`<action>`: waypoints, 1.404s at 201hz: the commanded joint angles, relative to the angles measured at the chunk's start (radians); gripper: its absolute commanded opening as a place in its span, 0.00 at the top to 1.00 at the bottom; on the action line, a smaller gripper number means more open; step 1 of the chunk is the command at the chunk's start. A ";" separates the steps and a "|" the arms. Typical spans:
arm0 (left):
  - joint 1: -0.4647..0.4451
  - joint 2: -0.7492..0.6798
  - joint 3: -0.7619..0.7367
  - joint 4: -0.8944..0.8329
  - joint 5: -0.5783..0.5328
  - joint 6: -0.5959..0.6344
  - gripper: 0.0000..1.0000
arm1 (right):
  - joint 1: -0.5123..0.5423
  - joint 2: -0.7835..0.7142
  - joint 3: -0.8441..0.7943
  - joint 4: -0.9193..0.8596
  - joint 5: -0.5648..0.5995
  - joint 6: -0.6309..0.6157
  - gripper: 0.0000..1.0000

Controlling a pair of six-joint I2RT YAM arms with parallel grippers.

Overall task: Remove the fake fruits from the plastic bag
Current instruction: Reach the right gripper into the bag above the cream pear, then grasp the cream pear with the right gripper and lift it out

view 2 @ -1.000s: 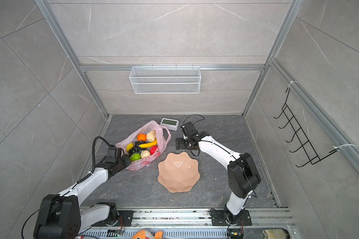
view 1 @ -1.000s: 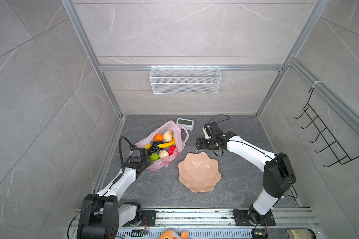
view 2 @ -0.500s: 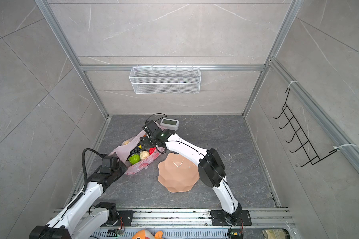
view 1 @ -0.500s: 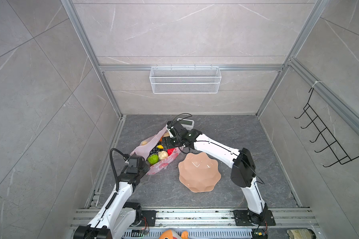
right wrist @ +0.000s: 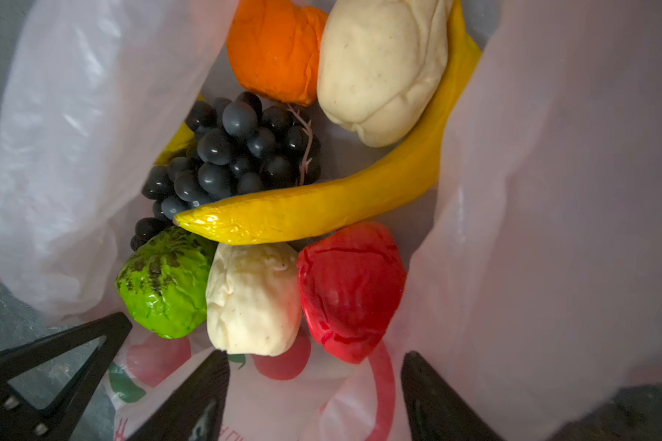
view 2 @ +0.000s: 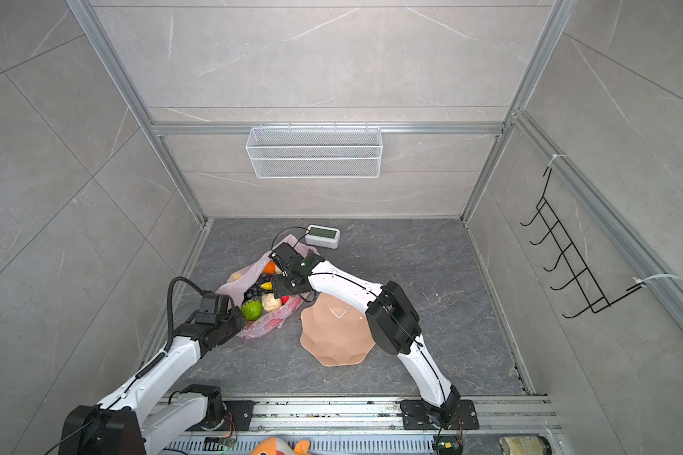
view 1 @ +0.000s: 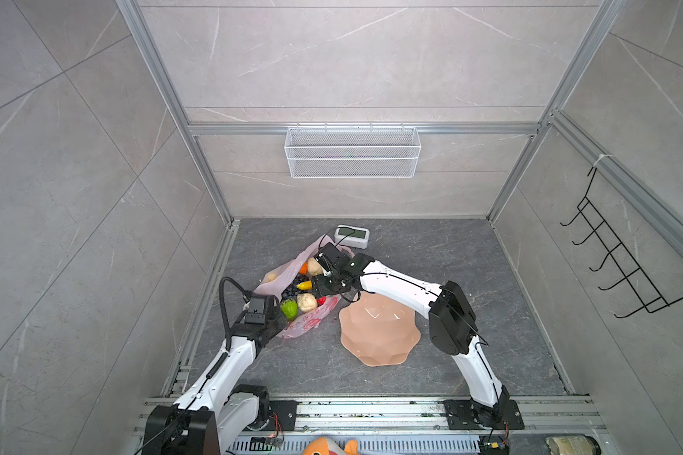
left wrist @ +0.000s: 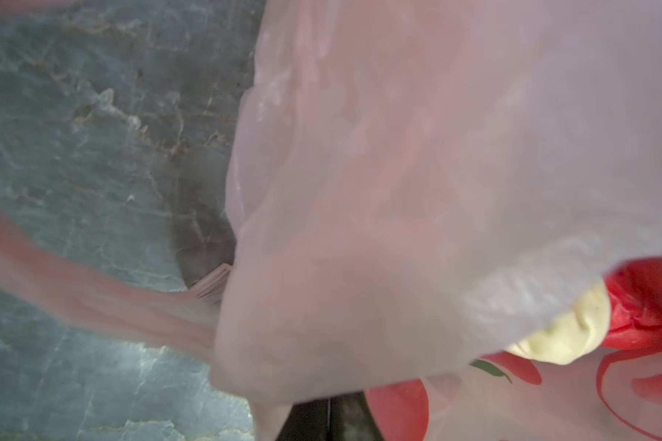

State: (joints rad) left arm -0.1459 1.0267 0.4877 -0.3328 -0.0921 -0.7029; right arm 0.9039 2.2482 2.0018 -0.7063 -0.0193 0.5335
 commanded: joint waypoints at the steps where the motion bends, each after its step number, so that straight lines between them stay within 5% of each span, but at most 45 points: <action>1: -0.007 0.003 0.047 0.031 0.010 0.095 1.00 | 0.001 0.032 0.051 -0.060 0.012 0.025 0.27; 70: -0.014 -0.020 0.009 0.068 -0.001 0.105 1.00 | 0.066 0.085 0.205 -0.143 0.075 -0.024 0.37; 158: -0.015 -0.070 -0.014 0.071 -0.035 0.090 1.00 | 0.087 0.428 0.745 -0.426 0.045 -0.021 0.47; 282: -0.016 -0.064 -0.013 0.072 -0.038 0.089 1.00 | 0.089 0.506 0.716 -0.405 -0.032 -0.037 0.33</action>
State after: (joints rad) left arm -0.1574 0.9718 0.4755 -0.2836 -0.1074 -0.6212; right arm 0.9882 2.7041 2.7132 -1.0882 -0.0319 0.5041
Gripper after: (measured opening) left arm 0.048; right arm 0.664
